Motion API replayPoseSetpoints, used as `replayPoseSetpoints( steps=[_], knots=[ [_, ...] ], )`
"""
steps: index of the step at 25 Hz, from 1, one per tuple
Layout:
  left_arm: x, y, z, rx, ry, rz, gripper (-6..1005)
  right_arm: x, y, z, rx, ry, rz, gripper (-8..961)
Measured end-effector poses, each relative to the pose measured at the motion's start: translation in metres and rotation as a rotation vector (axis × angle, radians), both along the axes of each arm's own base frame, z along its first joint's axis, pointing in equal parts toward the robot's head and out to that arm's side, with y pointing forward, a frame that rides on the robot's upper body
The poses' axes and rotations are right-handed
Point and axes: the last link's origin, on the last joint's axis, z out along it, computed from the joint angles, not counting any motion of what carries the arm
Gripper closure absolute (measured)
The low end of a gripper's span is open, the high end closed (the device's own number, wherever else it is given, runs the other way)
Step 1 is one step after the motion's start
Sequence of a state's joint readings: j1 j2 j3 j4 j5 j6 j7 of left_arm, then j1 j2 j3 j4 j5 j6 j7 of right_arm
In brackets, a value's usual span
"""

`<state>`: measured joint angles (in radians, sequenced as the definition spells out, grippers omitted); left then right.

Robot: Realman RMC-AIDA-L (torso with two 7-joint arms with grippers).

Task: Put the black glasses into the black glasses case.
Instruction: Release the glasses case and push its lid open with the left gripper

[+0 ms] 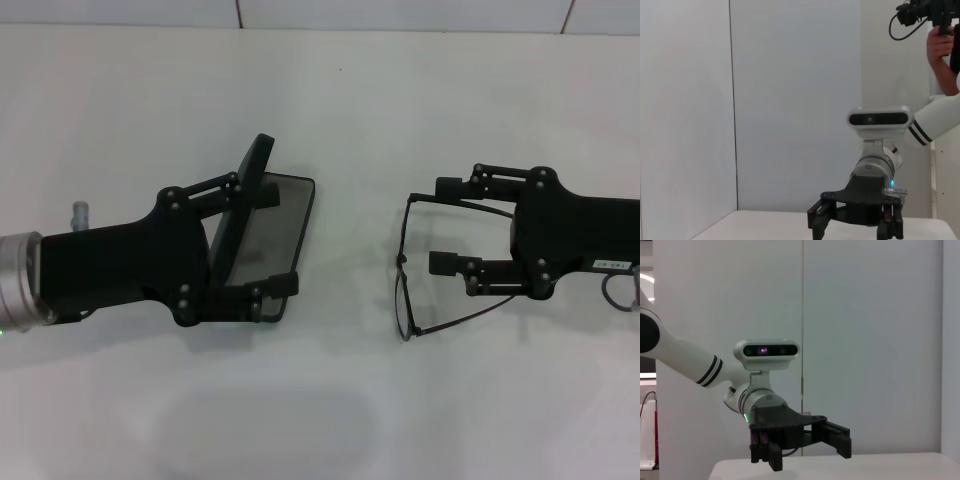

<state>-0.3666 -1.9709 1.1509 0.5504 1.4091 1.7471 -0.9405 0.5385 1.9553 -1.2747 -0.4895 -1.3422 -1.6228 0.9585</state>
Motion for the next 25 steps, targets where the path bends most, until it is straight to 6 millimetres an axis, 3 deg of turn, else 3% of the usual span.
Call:
replayPoseSetpoints(
  steps=[12, 17, 25],
  knots=[
    [0.002, 0.005, 0.001, -0.010, -0.024, 0.047, 162, 0.000, 0.000, -0.002, 0.007, -0.001, 0.001, 221],
    [0.005, 0.035, 0.015, -0.032, -0.024, 0.289, 178, 0.004, 0.001, 0.003, 0.020, -0.007, -0.008, 221],
    [0.017, 0.067, 0.032, -0.089, 0.219, 0.554, 203, 0.029, 0.003, 0.029, 0.145, 0.041, -0.130, 221]
  ],
)
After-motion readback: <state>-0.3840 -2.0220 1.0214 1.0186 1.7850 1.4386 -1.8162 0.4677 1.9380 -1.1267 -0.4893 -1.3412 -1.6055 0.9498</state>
